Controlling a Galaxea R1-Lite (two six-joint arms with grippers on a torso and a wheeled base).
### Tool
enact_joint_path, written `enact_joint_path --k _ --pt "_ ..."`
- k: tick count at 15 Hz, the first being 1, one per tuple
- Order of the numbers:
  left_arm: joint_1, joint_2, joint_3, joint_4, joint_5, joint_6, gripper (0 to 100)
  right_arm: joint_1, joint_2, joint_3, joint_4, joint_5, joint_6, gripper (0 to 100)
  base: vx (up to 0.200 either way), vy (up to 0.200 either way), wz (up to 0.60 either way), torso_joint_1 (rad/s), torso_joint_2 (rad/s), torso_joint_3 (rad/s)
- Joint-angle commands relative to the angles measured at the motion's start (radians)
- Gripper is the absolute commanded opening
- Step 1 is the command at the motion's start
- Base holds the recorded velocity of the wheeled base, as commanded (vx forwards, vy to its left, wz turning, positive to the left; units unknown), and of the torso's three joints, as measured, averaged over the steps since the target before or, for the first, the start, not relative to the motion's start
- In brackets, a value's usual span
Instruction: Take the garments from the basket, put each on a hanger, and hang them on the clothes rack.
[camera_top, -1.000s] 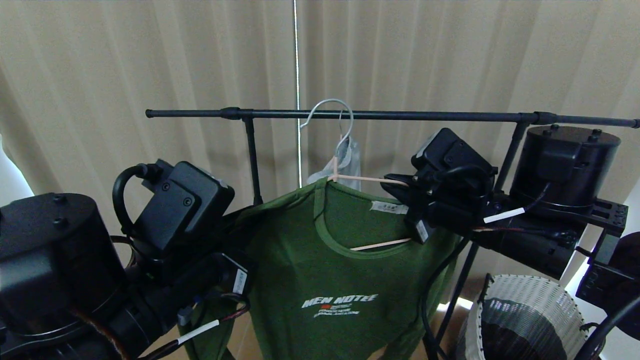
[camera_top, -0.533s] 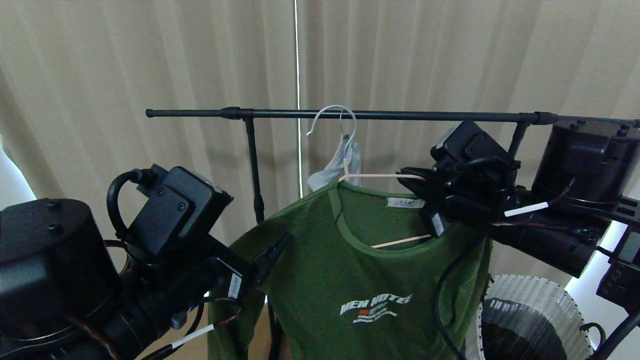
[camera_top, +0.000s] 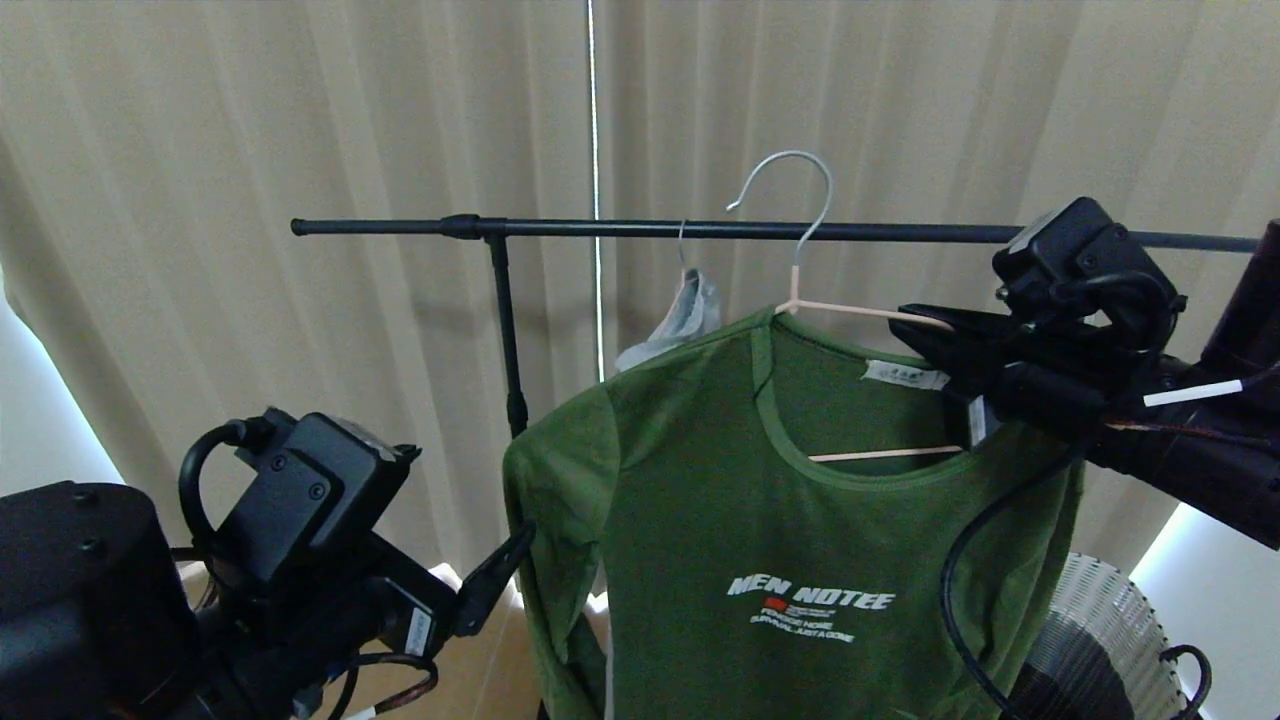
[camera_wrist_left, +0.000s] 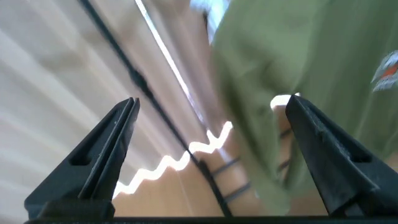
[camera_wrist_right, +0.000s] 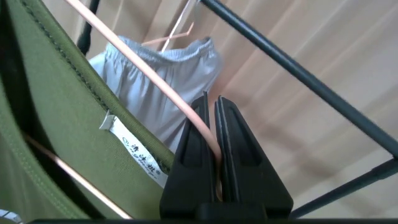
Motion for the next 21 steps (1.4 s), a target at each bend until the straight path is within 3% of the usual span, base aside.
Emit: enact_joint_path --k 1,8,9,13,18,21 --pt "0.045 0.011 0.032 0.0 -0.011 -0.004 100 -0.002 -0.045 0.008 0.0 0.002 0.001 0 0.0 0.0 0.0 0.0 0.0 0.0" --pt "0.071 0.072 -0.008 -0.019 -0.021 -0.018 100 0.018 -0.063 0.011 -0.002 0.019 0.001 0 0.0 0.0 0.0 0.0 0.0 0.0" --pt "0.071 0.077 -0.008 -0.028 -0.021 -0.018 0 0.02 -0.062 0.011 -0.002 0.019 0.001 0 0.0 0.0 0.0 0.0 0.0 0.0" --pt "0.114 0.08 0.021 -0.03 -0.018 -0.02 0 0.015 -0.062 0.008 -0.002 0.016 -0.001 0 0.0 0.0 0.0 0.0 0.0 0.0" --pt "0.314 0.063 0.093 -0.109 -0.021 -0.007 0 -0.036 -0.066 0.01 0.0 0.006 -0.001 0 0.0 0.0 0.0 0.0 0.0 0.0" --pt "0.317 0.063 0.091 -0.111 -0.022 -0.007 0 -0.04 -0.066 0.008 0.0 0.006 -0.001 0 0.0 0.0 0.0 0.0 0.0 0.0"
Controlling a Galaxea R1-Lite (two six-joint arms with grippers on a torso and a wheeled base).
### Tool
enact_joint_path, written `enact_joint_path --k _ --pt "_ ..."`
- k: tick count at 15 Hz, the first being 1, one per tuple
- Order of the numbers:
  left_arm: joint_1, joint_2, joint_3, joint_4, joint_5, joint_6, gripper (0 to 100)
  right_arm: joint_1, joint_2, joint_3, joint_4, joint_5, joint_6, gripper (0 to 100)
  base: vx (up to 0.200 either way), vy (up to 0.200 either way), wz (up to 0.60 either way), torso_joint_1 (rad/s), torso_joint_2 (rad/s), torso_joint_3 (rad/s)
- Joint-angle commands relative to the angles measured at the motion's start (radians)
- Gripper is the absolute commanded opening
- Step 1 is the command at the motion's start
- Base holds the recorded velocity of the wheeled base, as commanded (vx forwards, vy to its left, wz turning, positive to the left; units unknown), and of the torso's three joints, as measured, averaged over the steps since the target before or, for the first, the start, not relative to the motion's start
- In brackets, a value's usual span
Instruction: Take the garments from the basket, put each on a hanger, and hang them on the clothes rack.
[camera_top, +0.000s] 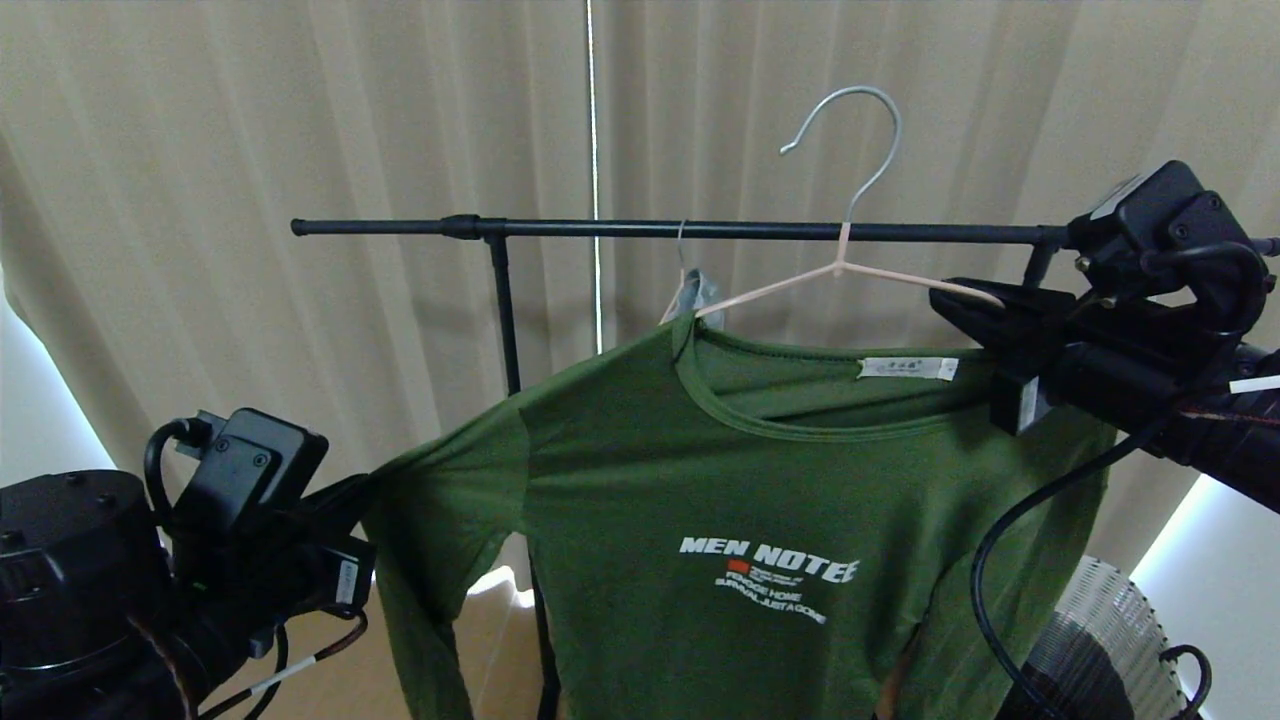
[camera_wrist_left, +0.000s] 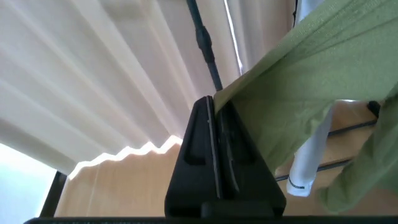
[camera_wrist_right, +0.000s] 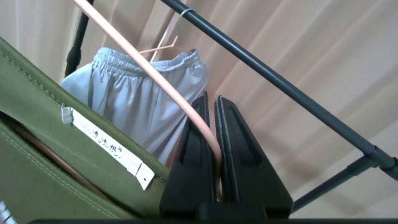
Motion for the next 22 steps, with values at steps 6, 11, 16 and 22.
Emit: enact_joint_path --k 6,11,16,22 --pt "-0.019 -0.01 0.003 0.0 -0.025 -0.001 100 -0.009 -0.001 0.001 -0.001 -0.028 -0.001 0 0.0 0.0 0.0 0.0 0.0 0.0" --pt "-0.007 -0.11 -0.002 0.01 -0.116 -0.004 100 -0.106 -0.037 0.035 0.016 -0.091 -0.002 0 0.0 0.0 0.0 0.0 0.0 0.0" --pt "-0.004 -0.251 0.069 0.098 -0.119 -0.089 100 -0.307 -0.168 0.053 0.216 -0.159 -0.004 0 0.0 0.0 0.0 0.0 0.0 0.0" --pt "0.036 -0.285 0.074 0.17 -0.122 -0.101 100 -0.46 -0.31 0.065 0.461 -0.218 -0.004 0 0.0 0.0 0.0 0.0 0.0 0.0"
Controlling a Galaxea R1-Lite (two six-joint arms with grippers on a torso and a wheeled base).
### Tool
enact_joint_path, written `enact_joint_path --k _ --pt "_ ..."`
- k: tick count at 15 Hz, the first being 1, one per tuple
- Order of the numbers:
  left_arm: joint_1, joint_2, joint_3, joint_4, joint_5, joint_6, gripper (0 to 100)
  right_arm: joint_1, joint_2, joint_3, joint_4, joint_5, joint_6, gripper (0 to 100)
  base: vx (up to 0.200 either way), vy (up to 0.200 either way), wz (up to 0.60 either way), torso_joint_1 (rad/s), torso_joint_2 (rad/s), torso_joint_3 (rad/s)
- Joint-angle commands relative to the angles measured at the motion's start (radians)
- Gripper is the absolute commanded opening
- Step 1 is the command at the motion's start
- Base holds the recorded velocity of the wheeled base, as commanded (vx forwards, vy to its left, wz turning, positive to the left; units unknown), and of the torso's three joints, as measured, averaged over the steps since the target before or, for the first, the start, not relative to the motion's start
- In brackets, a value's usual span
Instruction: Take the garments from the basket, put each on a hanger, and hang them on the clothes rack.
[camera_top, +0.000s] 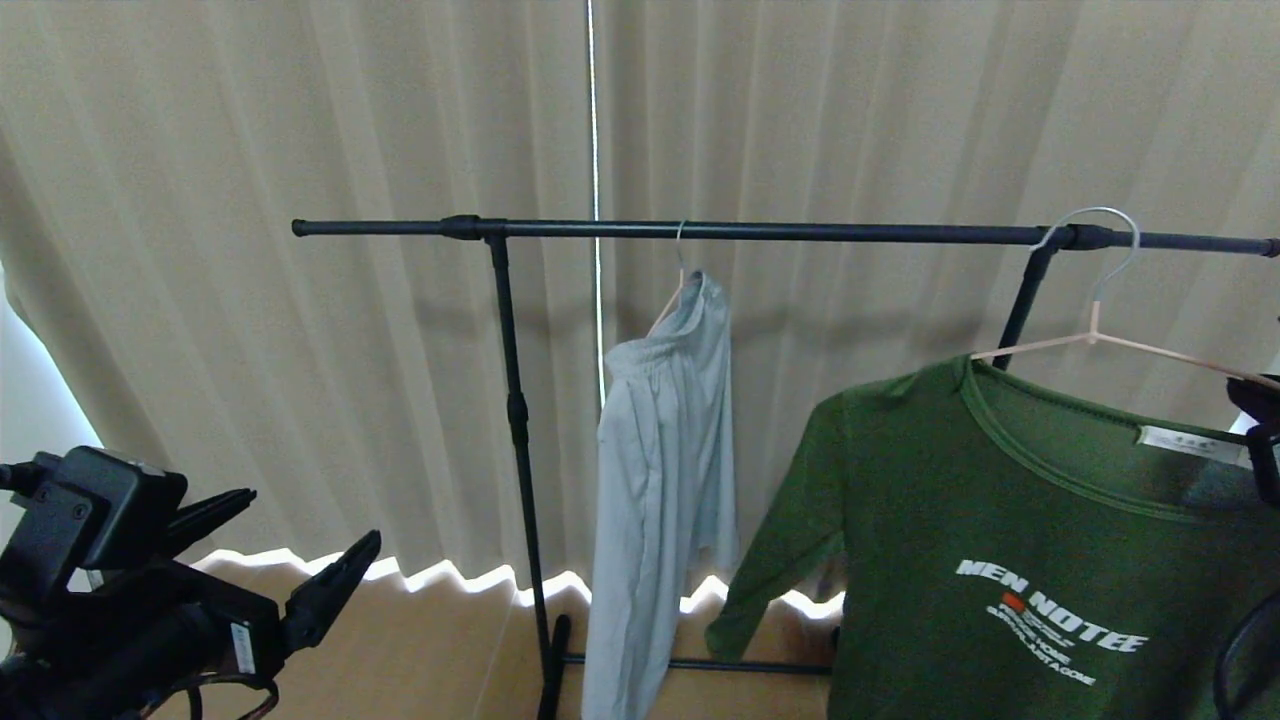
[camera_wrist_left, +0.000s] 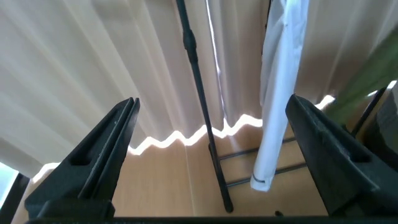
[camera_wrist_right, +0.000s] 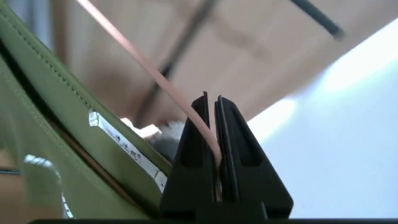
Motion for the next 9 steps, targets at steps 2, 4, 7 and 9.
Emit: enact_joint_path --k 2,4,7,9 --pt "0.003 -0.012 0.0 -0.001 0.001 -0.001 100 -0.028 -0.064 0.01 0.031 -0.059 0.0 0 0.0 0.0 0.0 0.0 0.0 0.0" --pt "0.021 -0.012 -0.003 -0.003 0.002 -0.004 100 -0.028 -0.067 0.013 0.058 -0.171 0.0 0 0.0 0.0 0.0 0.0 0.0 0.0" --pt "0.033 -0.012 -0.019 -0.017 0.002 -0.007 100 -0.028 -0.061 0.018 0.052 -0.195 0.0 0 0.0 0.0 0.0 0.0 0.0 0.0" --pt "0.033 -0.012 -0.02 -0.017 0.002 -0.007 100 -0.027 -0.059 0.018 0.047 -0.195 0.0 0 0.0 0.0 0.0 0.0 0.0 0.0"
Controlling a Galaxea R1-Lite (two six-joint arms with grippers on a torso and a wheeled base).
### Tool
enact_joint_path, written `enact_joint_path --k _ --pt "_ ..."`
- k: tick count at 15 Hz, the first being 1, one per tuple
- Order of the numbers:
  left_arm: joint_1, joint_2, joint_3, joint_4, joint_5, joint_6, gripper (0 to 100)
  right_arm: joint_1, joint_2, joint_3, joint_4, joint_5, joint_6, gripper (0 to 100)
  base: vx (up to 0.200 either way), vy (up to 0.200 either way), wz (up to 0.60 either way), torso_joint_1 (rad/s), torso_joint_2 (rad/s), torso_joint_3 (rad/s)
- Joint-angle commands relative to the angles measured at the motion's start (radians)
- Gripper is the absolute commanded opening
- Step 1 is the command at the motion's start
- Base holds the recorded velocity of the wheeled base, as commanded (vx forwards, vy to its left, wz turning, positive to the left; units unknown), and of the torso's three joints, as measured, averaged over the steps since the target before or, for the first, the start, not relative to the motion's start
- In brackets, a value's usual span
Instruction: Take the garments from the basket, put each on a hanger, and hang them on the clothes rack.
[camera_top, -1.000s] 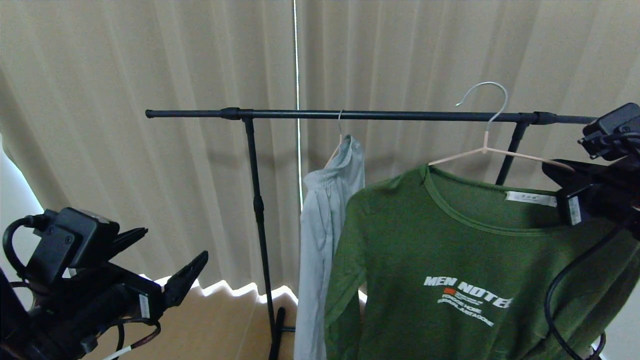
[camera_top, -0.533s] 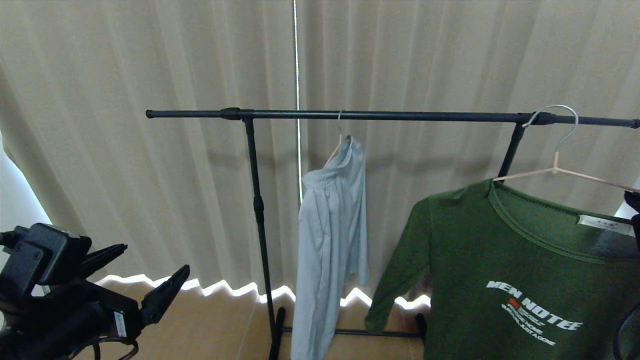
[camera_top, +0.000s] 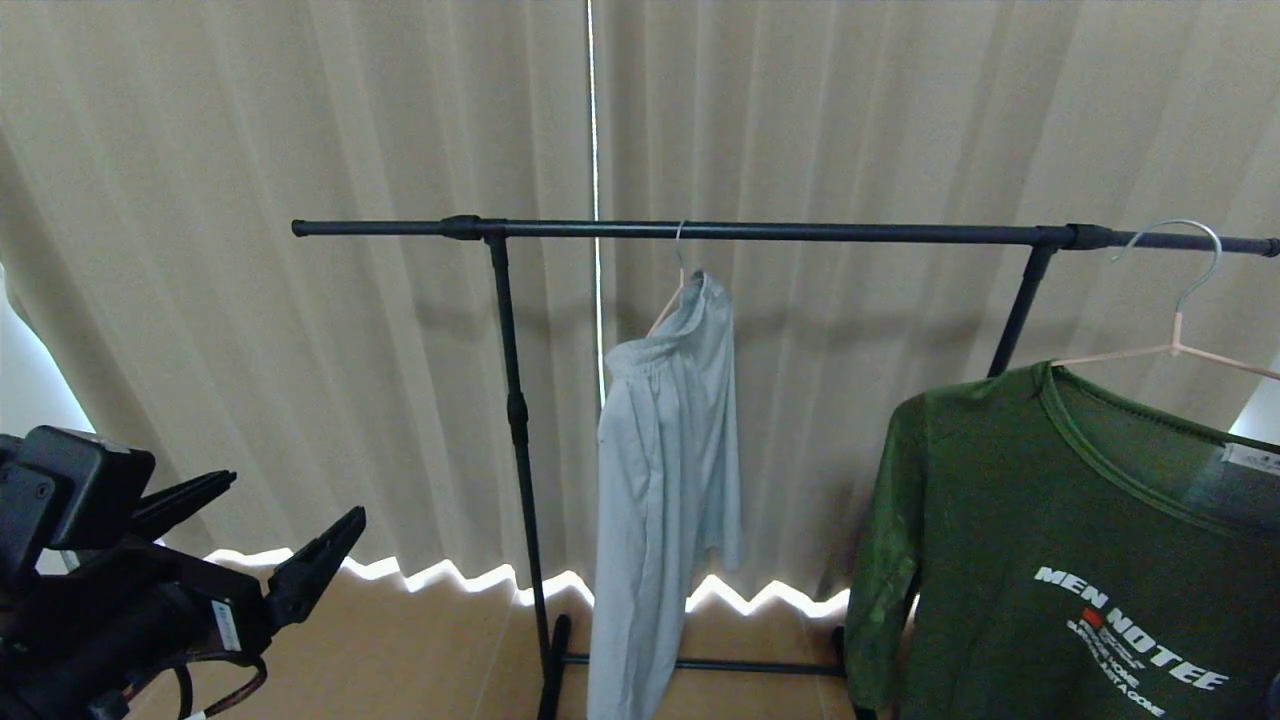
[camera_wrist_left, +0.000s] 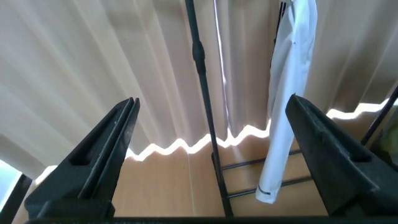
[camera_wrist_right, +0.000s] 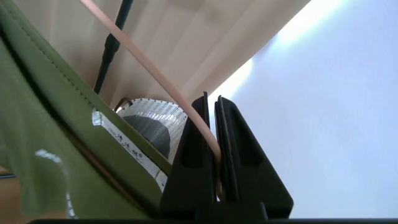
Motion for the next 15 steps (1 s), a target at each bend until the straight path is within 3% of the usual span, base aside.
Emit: enact_joint_path --k 1,15 --pt "0.001 0.002 -0.002 -0.001 -0.001 0.0 100 0.002 0.008 0.0 -0.001 0.0 -0.001 0 0.2 0.0 0.0 0.002 0.0 0.002" --pt "0.0 0.005 0.006 -0.001 -0.001 0.001 100 0.006 0.069 0.017 -0.008 0.011 0.041 0 0.2 0.0 0.0 0.003 0.0 0.003"
